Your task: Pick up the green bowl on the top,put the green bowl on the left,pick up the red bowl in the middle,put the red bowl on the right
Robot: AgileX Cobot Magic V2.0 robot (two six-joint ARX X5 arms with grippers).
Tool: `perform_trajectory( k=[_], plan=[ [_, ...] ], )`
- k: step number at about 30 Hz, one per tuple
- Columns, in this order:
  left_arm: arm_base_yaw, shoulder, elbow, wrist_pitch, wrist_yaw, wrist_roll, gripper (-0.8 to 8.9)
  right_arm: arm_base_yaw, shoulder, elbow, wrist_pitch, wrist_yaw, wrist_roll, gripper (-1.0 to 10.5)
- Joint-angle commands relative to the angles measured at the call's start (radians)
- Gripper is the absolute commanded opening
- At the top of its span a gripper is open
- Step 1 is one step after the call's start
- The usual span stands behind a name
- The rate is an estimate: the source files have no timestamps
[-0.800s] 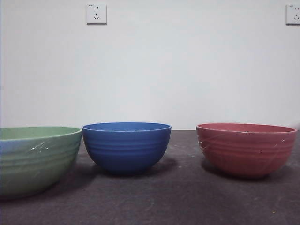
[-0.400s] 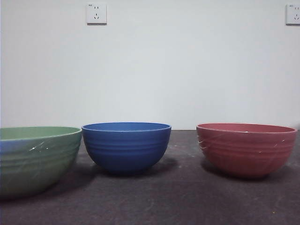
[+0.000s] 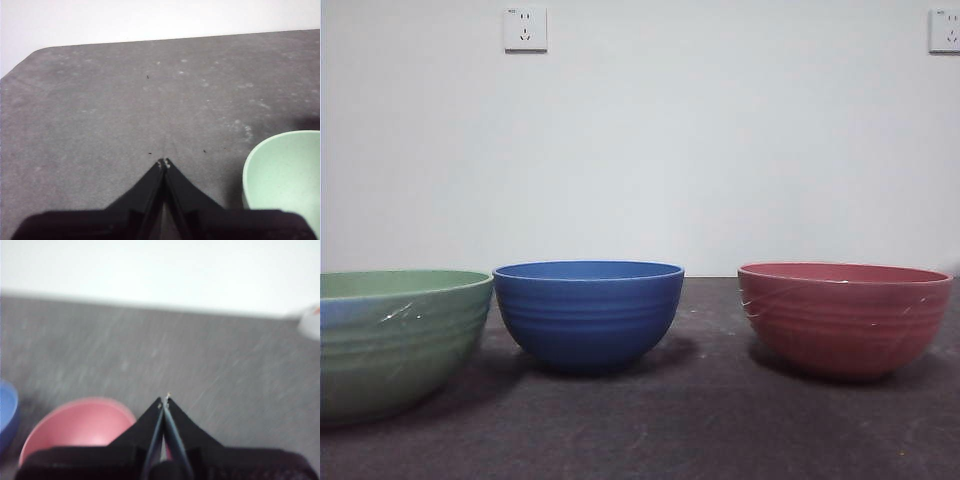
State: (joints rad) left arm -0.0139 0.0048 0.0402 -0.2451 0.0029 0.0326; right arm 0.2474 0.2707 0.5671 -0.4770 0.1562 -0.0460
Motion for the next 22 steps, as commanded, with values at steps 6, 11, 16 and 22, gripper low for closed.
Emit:
perform_trajectory(
  k=[6,11,16,22],
  plan=[
    [0.002,-0.001,-0.017,0.005,0.001,-0.007,-0.04,-0.165,-0.204,-0.305,0.126,-0.113,-0.016,0.0],
    [0.002,-0.001,-0.017,0.005,0.001,-0.007,-0.04,-0.175,-0.242,-0.467,0.272,-0.158,-0.023,0.0],
    [0.002,-0.001,-0.017,0.005,0.001,-0.007,-0.04,-0.175,-0.270,-0.548,0.316,-0.158,-0.014,0.0],
    [0.002,-0.001,-0.017,0.005,0.001,-0.007,-0.04,-0.175,-0.270,-0.560,0.316,-0.153,-0.011,0.0]
  ],
)
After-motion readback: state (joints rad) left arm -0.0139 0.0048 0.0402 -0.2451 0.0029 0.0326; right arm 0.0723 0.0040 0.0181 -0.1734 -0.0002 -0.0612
